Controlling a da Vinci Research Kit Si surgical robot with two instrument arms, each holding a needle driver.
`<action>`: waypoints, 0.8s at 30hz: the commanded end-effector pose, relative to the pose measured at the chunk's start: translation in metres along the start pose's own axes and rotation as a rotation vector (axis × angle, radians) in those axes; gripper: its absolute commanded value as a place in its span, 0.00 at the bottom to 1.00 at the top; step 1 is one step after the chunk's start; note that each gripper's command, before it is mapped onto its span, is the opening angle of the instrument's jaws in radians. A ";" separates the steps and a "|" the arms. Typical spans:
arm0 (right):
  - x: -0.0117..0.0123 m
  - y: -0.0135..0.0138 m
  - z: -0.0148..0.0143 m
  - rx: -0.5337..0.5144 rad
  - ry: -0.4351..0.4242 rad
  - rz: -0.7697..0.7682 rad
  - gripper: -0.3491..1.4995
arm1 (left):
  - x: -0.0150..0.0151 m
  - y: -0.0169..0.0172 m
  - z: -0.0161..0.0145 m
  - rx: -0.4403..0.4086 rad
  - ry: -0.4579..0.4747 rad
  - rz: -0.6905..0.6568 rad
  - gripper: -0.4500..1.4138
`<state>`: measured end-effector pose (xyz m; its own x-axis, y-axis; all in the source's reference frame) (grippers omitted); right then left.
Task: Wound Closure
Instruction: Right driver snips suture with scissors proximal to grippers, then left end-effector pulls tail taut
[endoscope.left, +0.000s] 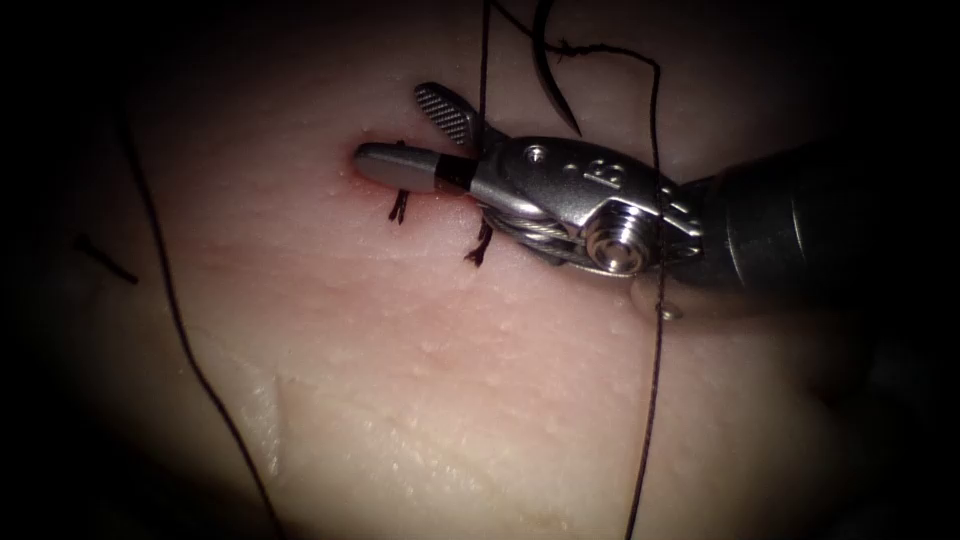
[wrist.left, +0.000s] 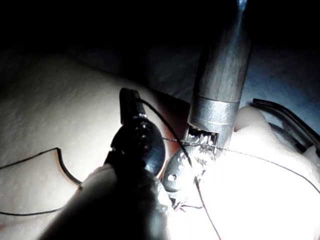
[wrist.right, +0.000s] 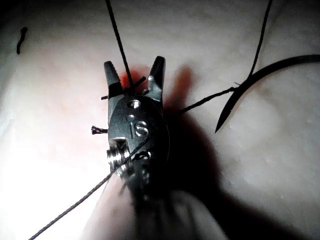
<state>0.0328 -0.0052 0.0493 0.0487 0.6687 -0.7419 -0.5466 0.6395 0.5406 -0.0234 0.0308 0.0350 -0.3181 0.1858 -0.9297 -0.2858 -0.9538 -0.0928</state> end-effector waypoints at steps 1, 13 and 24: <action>-0.0001 -0.0003 0.0003 0.002 0.011 -0.004 0.60 | -0.0004 0.0005 0.0006 0.000 -0.001 -0.001 0.00; 0.0003 -0.0005 -0.0004 -0.026 0.006 -0.022 0.00 | -0.0004 0.0014 0.0007 -0.009 0.005 0.006 0.00; 0.0008 0.0008 -0.0038 -0.009 0.036 -0.023 0.03 | -0.0011 -0.0001 -0.0007 -0.005 -0.019 0.004 0.00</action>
<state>0.0290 -0.0049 0.0472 0.0293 0.6371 -0.7702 -0.5529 0.6523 0.5185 -0.0214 0.0308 0.0354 -0.3426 0.1858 -0.9209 -0.2827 -0.9552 -0.0875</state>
